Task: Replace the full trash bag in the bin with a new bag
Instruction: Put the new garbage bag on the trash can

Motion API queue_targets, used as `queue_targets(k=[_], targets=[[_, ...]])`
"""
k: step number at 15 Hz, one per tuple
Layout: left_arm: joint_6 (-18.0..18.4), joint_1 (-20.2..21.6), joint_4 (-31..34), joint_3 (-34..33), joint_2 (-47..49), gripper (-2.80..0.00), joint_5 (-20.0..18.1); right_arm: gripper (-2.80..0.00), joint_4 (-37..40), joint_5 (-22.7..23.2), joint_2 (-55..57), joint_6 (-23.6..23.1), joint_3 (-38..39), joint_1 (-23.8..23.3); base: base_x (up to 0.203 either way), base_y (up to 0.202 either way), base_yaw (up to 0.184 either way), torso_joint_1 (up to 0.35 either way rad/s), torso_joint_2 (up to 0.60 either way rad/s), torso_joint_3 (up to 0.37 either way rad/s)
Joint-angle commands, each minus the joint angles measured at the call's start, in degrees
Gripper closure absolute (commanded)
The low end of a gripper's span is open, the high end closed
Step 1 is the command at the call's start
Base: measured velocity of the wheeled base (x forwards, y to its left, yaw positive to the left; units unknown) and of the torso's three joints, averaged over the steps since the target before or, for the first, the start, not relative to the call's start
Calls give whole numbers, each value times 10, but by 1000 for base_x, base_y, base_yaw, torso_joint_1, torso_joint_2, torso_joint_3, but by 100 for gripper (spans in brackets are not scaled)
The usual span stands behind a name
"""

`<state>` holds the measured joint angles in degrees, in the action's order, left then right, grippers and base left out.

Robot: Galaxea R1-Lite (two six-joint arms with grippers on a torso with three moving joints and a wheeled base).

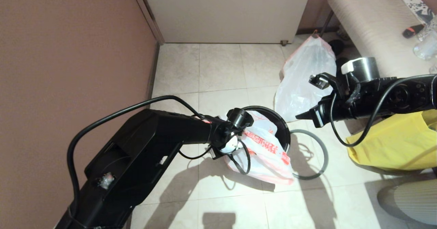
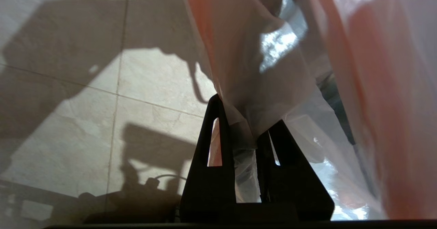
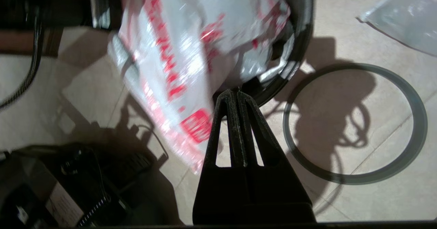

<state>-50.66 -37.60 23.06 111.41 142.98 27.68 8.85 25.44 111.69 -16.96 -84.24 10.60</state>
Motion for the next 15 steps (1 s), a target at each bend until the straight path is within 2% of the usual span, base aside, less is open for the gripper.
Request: queue_targets(k=[1,4,6,9,13,14,15], targets=[[-4,1,1,0,-16,0,-1,0,2,-1,-15,-57,37,12,0,0,0,0,0,0],[-5,2,14,-1,-47,0,-9,0,2,-6,-39,-119,85,14,0,0,0,0,0,0],[-8,1,31,-3,-59,0,-10,0,-1,-6,-52,-136,107,17,0,0,0,0,0,0],[-18,2,29,-21,-48,0,-10,0,-10,-7,-68,-173,156,48,0,0,0,0,0,0],[-32,4,25,-38,-47,0,-11,0,-92,-6,-68,-195,199,72,0,0,0,0,0,0],[-31,4,25,-35,-48,0,-12,-280,-111,-1,-71,-196,207,65,0,0,0,0,0,0],[-31,5,24,-33,-49,0,-15,-280,-120,14,-74,-201,212,54,0,0,0,0,0,0]])
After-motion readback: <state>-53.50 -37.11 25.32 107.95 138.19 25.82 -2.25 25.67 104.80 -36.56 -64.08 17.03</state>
